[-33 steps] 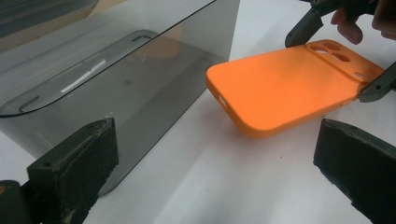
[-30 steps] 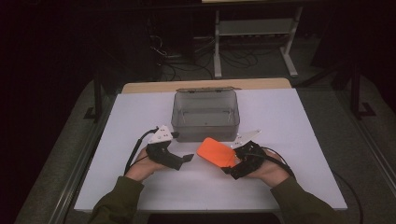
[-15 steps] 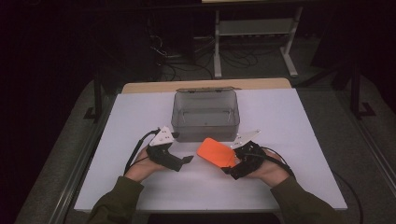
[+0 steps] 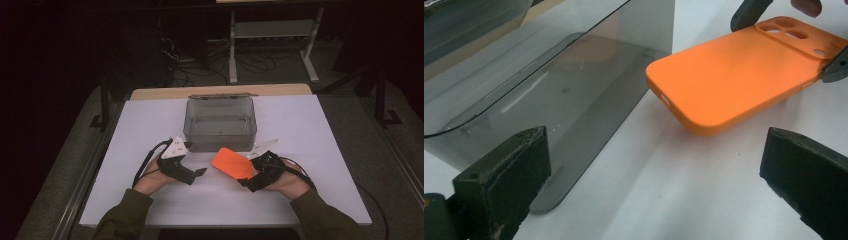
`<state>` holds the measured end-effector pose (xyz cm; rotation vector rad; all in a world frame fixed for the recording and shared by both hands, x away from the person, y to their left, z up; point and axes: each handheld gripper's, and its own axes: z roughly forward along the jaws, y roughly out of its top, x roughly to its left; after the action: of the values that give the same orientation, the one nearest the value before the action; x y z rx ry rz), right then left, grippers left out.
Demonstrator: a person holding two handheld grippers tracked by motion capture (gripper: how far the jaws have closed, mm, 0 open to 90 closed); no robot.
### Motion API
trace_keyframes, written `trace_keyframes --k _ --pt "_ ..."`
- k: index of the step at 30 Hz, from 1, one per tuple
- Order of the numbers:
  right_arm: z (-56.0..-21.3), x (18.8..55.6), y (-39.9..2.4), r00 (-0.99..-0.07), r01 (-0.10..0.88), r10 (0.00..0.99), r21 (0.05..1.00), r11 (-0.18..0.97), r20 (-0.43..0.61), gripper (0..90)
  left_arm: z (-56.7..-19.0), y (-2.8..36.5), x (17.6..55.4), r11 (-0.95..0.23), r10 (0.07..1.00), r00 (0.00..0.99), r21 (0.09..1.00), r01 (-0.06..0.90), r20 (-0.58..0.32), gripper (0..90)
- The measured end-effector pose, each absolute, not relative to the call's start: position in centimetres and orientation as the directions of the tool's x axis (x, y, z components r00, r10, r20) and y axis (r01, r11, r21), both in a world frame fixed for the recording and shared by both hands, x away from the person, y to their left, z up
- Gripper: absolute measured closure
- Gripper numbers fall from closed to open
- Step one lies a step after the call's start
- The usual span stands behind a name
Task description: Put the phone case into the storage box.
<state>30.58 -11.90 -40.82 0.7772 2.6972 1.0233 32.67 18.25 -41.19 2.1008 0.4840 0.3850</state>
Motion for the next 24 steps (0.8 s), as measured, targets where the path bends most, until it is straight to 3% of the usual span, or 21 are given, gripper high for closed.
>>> trace_keyframes --k 24 --pt "-40.89 30.62 -11.87 -0.855 0.412 0.517 0.654 0.635 0.036 15.2 -41.39 17.87 32.30 -0.550 0.448 0.874 0.829 0.102 0.190 0.0"
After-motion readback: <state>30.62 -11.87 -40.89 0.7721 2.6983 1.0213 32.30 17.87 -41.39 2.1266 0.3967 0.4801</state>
